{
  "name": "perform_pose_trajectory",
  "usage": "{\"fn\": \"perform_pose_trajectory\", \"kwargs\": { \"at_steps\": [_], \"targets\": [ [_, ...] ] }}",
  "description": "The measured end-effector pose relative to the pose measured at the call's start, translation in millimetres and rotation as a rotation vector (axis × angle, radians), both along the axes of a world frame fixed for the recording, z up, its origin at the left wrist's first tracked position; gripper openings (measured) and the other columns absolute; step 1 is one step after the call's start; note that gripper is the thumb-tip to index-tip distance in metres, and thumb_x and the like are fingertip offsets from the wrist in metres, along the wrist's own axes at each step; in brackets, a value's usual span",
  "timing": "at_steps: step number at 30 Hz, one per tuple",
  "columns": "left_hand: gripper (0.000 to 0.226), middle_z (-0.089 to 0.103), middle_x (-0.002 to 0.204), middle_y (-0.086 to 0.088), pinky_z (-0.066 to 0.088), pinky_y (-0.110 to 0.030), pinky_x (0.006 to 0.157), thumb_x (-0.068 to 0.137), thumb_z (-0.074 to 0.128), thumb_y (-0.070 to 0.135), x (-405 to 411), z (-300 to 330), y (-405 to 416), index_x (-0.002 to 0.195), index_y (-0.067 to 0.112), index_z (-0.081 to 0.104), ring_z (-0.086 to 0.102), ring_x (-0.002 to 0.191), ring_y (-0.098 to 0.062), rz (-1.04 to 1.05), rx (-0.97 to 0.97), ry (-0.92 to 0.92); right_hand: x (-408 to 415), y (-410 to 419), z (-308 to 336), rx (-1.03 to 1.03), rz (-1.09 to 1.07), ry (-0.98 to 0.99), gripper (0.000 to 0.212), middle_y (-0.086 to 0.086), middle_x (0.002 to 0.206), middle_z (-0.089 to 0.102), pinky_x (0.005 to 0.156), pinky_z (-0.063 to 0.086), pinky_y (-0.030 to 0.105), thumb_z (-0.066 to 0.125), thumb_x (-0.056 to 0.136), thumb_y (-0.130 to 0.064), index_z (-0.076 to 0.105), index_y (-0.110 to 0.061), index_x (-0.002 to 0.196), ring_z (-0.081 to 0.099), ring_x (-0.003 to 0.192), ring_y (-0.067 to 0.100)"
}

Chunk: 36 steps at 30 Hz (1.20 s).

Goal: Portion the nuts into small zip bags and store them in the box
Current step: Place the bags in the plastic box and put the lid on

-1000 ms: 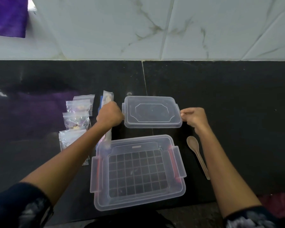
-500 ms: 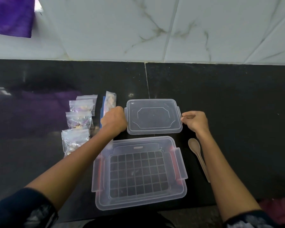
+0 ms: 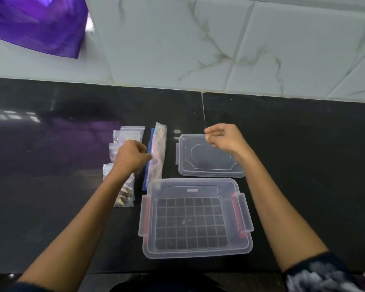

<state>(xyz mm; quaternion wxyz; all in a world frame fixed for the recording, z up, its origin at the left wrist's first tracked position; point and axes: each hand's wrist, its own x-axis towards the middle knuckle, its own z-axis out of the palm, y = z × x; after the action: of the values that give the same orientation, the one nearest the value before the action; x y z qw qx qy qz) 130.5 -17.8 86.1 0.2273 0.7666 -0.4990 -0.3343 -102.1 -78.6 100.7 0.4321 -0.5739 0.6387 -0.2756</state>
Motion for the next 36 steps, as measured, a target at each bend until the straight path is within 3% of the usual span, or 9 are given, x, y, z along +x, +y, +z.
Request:
{"fn": "perform_pose_trajectory", "kwargs": {
  "at_steps": [3,5,7,10,17,21,26,30,36],
  "targets": [
    [0.016,0.057,0.084,-0.012,0.052,-0.038,0.071,0.083,0.071,0.017,-7.8,-8.0,0.1,0.082,0.009,0.057,0.055,0.074,-0.023,-0.056,0.087,-0.039,32.9,-9.9,-12.7,-0.005,0.168,0.092,0.023,0.010,0.106,0.069,0.067,0.050,0.018,0.064,0.086,-0.002,0.067,-0.008,0.107,0.061,0.084,0.012],
    [0.025,0.055,0.087,-0.011,0.045,-0.030,0.060,0.082,0.072,0.021,-14.2,-12.3,1.0,0.094,0.004,0.058,0.054,0.074,-0.022,-0.082,0.127,-0.055,52.1,-16.2,-19.7,-0.085,0.308,0.226,0.026,0.008,0.111,0.067,0.075,0.050,0.018,0.064,0.085,0.000,0.066,-0.010,0.110,0.060,0.090,0.012],
    [0.037,0.055,0.095,-0.011,0.048,-0.029,0.067,0.081,0.073,0.022,-20.0,-16.8,1.8,0.106,0.003,0.054,0.059,0.089,-0.026,-0.088,0.164,-0.049,68.5,-24.0,-25.1,-0.173,0.475,0.394,0.034,0.006,0.120,0.061,0.092,0.048,0.030,0.064,0.084,-0.001,0.063,-0.014,0.116,0.060,0.103,0.018],
    [0.045,0.058,0.110,-0.013,0.048,-0.031,0.080,0.079,0.075,0.018,-26.5,-20.4,2.8,0.115,0.002,0.052,0.058,0.104,-0.029,-0.085,0.164,-0.098,89.1,-35.6,-30.6,-0.256,0.686,0.622,0.051,0.003,0.133,0.046,0.093,0.049,0.042,0.063,0.083,0.003,0.053,-0.022,0.127,0.053,0.114,0.024],
    [0.036,0.061,0.115,-0.014,0.047,-0.031,0.081,0.082,0.070,0.007,-24.5,-31.7,-3.0,0.115,0.003,0.054,0.059,0.105,-0.028,-0.113,0.175,-0.212,118.9,-56.4,-33.8,-0.434,0.943,1.022,0.065,0.001,0.157,0.019,0.103,0.036,0.044,0.056,0.090,-0.002,0.035,-0.034,0.143,0.025,0.141,0.025],
    [0.048,0.056,0.121,-0.015,0.046,-0.032,0.085,0.082,0.072,0.009,-25.8,-35.3,-6.3,0.121,0.003,0.046,0.055,0.110,-0.029,-0.121,0.188,-0.231,127.6,-61.3,-37.6,-0.471,1.042,1.179,0.060,0.000,0.153,0.027,0.104,0.032,0.042,0.055,0.094,-0.016,0.030,-0.038,0.144,0.027,0.138,0.025],
    [0.050,0.054,0.121,-0.017,0.045,-0.033,0.081,0.079,0.073,0.006,-26.9,-36.7,-8.5,0.120,0.002,0.044,0.055,0.109,-0.031,-0.102,0.204,-0.215,128.4,-64.9,-40.0,-0.569,1.039,1.274,0.047,0.003,0.140,0.038,0.104,0.030,0.042,0.059,0.091,-0.027,0.041,-0.033,0.133,0.034,0.128,0.026],
    [0.050,0.049,0.123,-0.019,0.045,-0.034,0.080,0.078,0.073,0.004,-29.5,-33.3,-7.6,0.119,0.003,0.044,0.053,0.108,-0.033,-0.083,0.209,-0.189,128.4,-68.2,-39.2,-0.614,1.065,1.314,0.039,0.001,0.140,0.037,0.114,0.014,0.048,0.063,0.088,-0.029,0.049,-0.028,0.124,0.027,0.135,0.025],
    [0.047,0.054,0.119,-0.019,0.047,-0.039,0.082,0.082,0.069,0.006,-28.2,-19.3,-2.6,0.117,0.007,0.038,0.055,0.105,-0.034,-0.098,0.108,-0.130,104.4,-60.9,-3.5,-0.516,0.949,1.166,0.019,-0.006,0.114,0.055,0.115,0.004,0.052,0.061,0.087,-0.024,0.044,-0.027,0.093,0.041,0.126,0.020]
  ]
}}
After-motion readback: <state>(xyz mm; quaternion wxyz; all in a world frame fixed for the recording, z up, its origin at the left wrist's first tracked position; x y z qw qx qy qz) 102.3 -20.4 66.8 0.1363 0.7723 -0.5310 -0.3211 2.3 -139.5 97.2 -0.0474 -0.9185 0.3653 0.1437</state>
